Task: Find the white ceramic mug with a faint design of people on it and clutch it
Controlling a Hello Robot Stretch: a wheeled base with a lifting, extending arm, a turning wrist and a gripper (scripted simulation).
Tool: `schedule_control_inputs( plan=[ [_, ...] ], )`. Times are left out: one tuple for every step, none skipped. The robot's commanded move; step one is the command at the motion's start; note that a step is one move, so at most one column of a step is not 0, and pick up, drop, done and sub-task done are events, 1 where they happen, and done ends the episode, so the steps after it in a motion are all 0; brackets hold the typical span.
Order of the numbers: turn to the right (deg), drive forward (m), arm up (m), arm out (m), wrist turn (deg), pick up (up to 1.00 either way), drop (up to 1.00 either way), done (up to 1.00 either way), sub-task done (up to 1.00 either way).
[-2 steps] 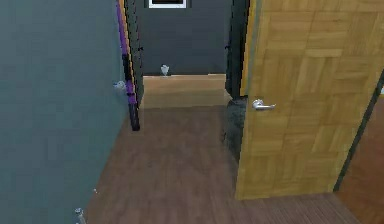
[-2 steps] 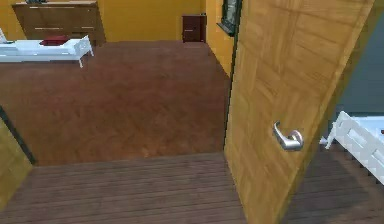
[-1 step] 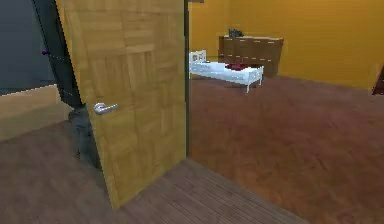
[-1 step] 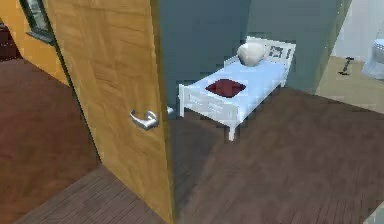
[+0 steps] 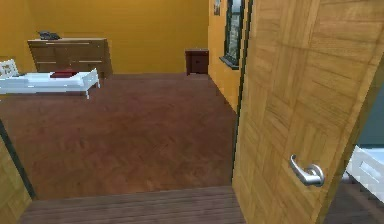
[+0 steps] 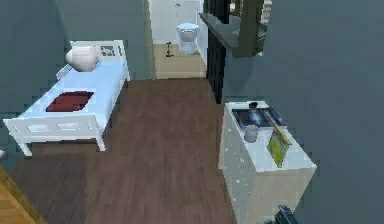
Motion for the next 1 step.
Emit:
schedule_control_inputs(
  plan=[
    [18.0, 0.00, 0.00, 0.00, 0.0, 0.00, 0.00, 0.00, 0.00]
  ],
)
